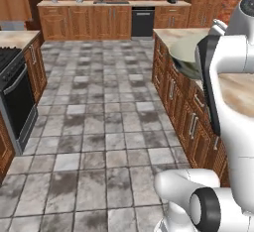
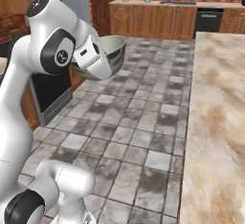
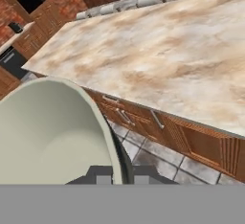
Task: Pick up the bowls from the cabinet and place each bowl in front of a stool on the dining counter.
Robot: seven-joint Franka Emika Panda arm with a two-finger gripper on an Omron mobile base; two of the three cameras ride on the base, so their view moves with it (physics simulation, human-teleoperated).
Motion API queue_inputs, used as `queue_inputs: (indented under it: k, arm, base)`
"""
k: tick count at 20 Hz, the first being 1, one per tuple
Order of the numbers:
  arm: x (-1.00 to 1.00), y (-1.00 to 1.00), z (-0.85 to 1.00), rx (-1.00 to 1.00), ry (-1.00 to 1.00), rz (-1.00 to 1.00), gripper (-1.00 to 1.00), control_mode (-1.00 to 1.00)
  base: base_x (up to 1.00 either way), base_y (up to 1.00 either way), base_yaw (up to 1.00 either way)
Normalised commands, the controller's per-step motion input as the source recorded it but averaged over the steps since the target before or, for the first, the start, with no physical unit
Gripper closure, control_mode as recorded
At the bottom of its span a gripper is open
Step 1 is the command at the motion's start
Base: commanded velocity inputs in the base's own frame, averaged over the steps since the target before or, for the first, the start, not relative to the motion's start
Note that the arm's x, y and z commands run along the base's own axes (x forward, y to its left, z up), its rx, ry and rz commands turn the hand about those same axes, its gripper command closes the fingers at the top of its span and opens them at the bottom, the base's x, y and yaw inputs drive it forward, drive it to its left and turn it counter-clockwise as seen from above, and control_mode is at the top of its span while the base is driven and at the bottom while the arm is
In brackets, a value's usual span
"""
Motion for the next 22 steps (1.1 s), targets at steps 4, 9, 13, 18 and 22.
queue_inputs:
  k: [4,9,13,18,22]
  arm:
    - [0.0,0.0,0.0,0.0,0.0,0.0,1.0,1.0]
    - [0.0,0.0,0.0,0.0,0.0,0.0,1.0,1.0]
    - [0.0,0.0,0.0,0.0,0.0,0.0,1.0,1.0]
    - [0.0,0.0,0.0,0.0,0.0,0.0,1.0,1.0]
    - [0.0,0.0,0.0,0.0,0.0,0.0,1.0,1.0]
  base:
    - [-0.96,0.0,-0.13]
    - [-1.0,0.0,-0.1]
    - [-0.65,-0.29,-0.06]
    - [-0.05,-0.9,-0.03]
    - [0.0,-1.0,0.0]
